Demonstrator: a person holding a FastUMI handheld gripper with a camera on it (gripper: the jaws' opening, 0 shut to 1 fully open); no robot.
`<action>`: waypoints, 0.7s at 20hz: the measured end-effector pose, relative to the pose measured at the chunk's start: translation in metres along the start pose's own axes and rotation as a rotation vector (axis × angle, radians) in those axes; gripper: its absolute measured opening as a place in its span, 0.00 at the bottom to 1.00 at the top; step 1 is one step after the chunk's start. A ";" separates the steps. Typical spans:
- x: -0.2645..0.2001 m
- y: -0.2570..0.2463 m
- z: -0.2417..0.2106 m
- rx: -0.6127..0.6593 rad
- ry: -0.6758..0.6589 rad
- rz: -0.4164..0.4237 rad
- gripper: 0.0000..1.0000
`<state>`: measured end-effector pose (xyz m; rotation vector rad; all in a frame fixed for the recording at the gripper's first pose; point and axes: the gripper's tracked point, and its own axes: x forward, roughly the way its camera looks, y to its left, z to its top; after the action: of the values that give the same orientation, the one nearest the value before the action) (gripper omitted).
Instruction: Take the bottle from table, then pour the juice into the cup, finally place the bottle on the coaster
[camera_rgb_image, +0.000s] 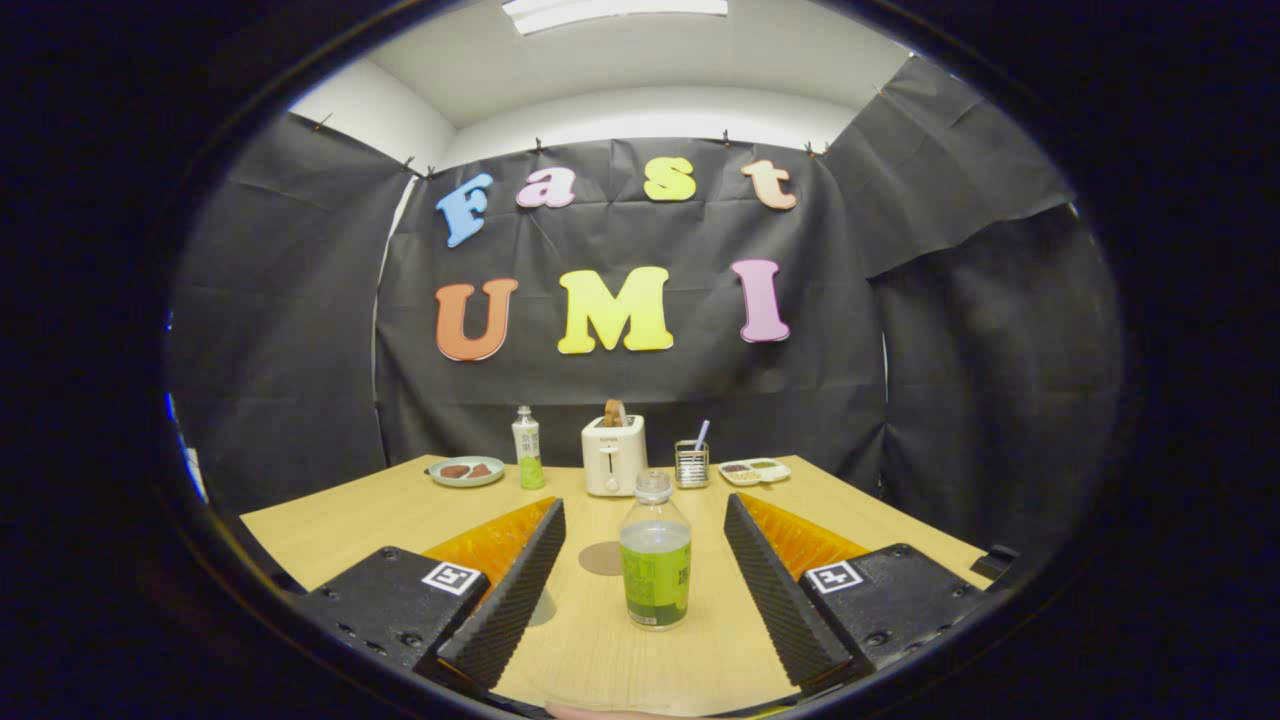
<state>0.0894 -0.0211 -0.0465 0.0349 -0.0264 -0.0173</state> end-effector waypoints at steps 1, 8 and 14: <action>0.008 -0.003 -0.003 0.009 0.005 -0.003 1.00; 0.063 -0.009 -0.043 -0.026 0.082 -0.028 1.00; 0.088 -0.008 -0.062 -0.037 0.129 -0.047 1.00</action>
<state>0.1791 -0.0288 -0.1063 -0.0007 0.1038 -0.0629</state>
